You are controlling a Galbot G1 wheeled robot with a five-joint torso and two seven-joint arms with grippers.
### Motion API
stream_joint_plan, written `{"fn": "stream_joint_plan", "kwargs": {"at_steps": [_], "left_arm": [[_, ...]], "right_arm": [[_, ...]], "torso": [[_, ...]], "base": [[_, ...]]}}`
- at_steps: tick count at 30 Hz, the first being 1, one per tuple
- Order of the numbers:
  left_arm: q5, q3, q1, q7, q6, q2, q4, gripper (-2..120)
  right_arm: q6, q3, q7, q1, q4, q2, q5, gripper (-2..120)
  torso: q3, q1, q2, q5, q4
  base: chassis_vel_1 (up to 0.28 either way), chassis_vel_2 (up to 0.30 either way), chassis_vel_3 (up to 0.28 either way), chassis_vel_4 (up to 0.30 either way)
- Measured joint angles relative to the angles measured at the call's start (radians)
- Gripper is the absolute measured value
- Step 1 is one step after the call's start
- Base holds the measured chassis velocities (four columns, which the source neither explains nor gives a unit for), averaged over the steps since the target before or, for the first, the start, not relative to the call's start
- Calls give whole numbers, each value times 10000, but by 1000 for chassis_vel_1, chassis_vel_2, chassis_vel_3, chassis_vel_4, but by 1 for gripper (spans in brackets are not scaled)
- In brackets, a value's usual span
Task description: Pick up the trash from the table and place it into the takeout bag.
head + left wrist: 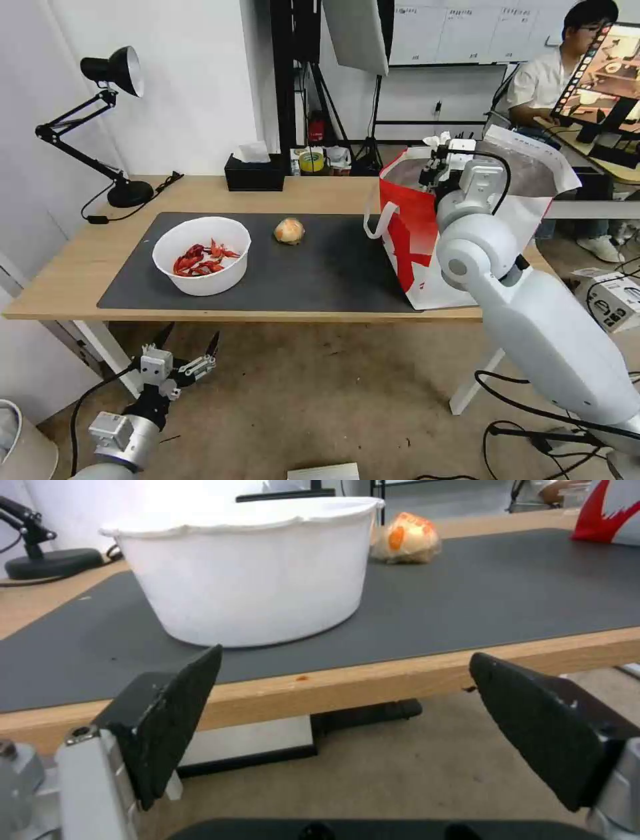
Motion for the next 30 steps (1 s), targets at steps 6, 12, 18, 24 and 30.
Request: {"fn": "stream_joint_plan", "kwargs": {"at_steps": [6,12,18,24,30], "left_arm": [[-9,-9,-13,1,0,7,-1,100],[-11,-3,-6,4,1,-12,-12,100],[4,16,8,8,2,-30,-56,100],[6,16,16,12,9,-10,-93,100],[6,-5,35,14,13,-34,-87,100]], "right_arm": [[-21,-8,30,86,-42,-63,12,45],[-29,-24,32,98,-29,-133,27,70],[-35,-25,13,94,-2,-182,25,89],[-42,-99,-180,67,77,-227,8,100],[363,-419,-991,199,170,-78,12,100]], "torso": [[0,0,0,0,0],[0,0,0,0,0],[0,0,0,0,0],[0,0,0,1,-1],[0,0,0,0,0]], "base": [[0,0,0,0],[0,0,0,0],[0,0,0,0],[0,0,0,0],[0,0,0,0]]}}
